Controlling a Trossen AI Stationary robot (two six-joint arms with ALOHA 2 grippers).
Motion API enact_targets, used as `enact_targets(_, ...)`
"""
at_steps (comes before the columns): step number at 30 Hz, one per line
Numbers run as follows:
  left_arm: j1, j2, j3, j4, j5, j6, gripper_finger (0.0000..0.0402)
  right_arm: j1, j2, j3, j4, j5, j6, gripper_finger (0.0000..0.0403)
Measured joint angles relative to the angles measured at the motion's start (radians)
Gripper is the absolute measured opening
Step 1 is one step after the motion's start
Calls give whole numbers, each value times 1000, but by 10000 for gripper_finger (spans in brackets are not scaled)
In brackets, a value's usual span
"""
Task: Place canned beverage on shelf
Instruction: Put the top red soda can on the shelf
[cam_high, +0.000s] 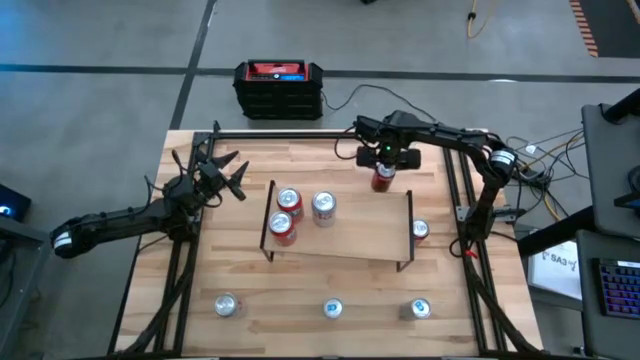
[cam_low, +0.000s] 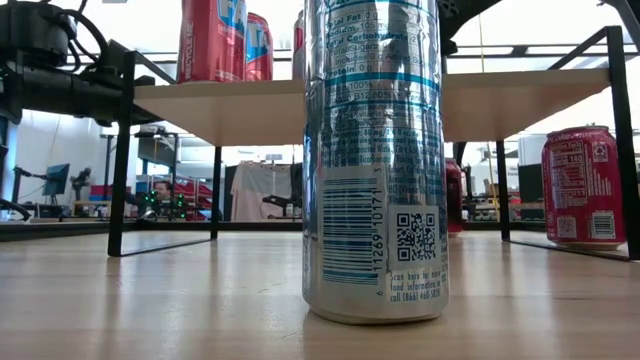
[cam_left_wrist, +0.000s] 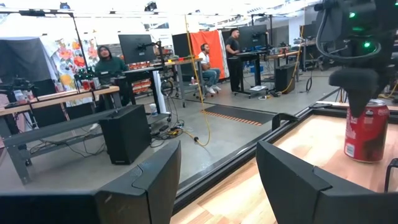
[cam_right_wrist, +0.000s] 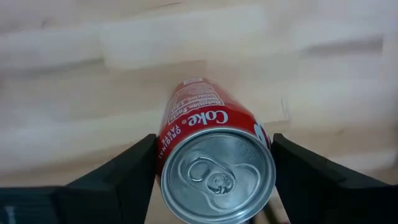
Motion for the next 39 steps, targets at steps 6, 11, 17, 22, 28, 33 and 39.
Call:
enact_targets(6, 0, 0, 0, 0, 0, 0, 195, 0, 0, 0, -38, -64, 331, 262)
enact_targets(11, 0, 0, 0, 0, 0, 0, 195, 11, 1, -1, -39, -157, 567, 318)
enact_targets(17, 0, 0, 0, 0, 0, 0, 195, 13, 2, -1, -44, -163, 833, 330)
enact_targets(22, 0, 0, 0, 0, 0, 0, 195, 14, 2, -1, -44, -165, 980, 319)
enact_targets(28, 0, 0, 0, 0, 0, 0, 195, 16, 2, -1, -51, -196, 1169, 317)
enact_targets(33, 0, 0, 0, 0, 0, 0, 195, 20, 2, -1, -39, -209, 1157, 317)
enact_targets(39, 0, 0, 0, 0, 0, 0, 195, 20, 2, 1, -6, -206, 976, 317)
